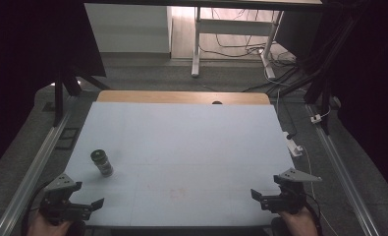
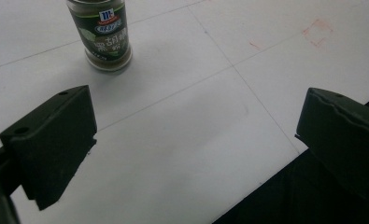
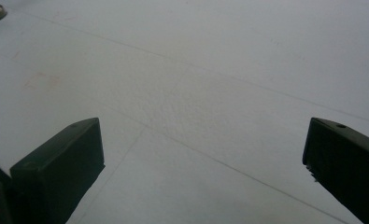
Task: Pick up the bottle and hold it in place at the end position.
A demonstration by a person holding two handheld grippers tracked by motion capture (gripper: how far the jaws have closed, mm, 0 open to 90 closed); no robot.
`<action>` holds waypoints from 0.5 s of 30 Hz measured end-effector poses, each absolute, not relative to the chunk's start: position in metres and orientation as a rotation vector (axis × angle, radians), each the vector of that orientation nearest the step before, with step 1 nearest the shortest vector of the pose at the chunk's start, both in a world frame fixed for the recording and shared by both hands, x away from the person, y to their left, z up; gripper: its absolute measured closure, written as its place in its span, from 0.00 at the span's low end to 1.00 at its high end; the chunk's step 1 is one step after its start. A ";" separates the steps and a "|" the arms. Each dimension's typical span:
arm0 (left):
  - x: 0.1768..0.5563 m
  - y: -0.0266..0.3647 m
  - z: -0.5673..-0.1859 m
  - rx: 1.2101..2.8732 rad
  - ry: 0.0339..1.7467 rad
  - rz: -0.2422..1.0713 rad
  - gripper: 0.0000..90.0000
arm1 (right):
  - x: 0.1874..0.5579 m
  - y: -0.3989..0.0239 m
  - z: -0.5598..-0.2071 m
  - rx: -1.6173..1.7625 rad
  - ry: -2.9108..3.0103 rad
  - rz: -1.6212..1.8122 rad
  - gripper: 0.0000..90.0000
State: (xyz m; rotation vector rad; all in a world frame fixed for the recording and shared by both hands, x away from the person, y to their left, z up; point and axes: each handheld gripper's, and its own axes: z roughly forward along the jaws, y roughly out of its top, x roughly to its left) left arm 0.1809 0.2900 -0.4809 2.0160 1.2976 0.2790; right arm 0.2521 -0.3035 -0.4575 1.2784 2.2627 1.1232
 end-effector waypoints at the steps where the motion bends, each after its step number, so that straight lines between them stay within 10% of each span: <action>1: 0.181 0.290 -0.481 2.016 1.298 0.279 0.00 | 0.252 -0.303 -0.458 1.282 2.269 1.123 0.00; 15: 0.184 0.289 -0.481 2.012 1.286 0.270 0.00 | 0.255 -0.305 -0.459 1.303 2.289 1.142 0.00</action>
